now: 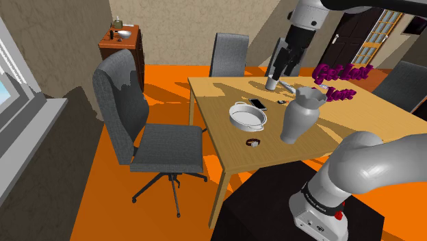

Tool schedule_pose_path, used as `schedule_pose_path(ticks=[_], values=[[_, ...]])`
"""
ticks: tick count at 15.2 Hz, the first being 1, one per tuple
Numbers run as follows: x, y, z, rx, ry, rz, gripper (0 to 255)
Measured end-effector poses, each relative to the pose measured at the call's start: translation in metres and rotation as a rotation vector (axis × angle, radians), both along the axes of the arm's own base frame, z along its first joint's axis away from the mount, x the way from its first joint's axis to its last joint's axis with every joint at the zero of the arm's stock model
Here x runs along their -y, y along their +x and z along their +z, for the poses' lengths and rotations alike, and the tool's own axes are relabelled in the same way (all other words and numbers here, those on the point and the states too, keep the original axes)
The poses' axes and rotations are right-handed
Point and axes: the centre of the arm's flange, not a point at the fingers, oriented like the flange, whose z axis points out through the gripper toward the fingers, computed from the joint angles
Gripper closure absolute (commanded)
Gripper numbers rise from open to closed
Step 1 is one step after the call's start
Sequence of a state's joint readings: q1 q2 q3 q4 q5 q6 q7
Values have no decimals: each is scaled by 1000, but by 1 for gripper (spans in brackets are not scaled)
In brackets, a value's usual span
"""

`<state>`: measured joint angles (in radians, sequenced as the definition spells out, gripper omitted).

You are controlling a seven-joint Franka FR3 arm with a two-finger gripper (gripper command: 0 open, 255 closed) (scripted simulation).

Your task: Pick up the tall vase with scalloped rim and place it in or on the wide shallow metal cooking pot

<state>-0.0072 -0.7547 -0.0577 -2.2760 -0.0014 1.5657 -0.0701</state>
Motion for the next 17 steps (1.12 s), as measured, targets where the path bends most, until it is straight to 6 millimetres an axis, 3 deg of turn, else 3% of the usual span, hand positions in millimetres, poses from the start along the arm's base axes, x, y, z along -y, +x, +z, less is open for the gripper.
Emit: schedule_pose_path(ticks=[3,14,17], values=[[11,-7,-3,5,-2,7,0],[135,-75,-41,47,-17,79,0],[154,-82,-53,53,-19,91,0]])
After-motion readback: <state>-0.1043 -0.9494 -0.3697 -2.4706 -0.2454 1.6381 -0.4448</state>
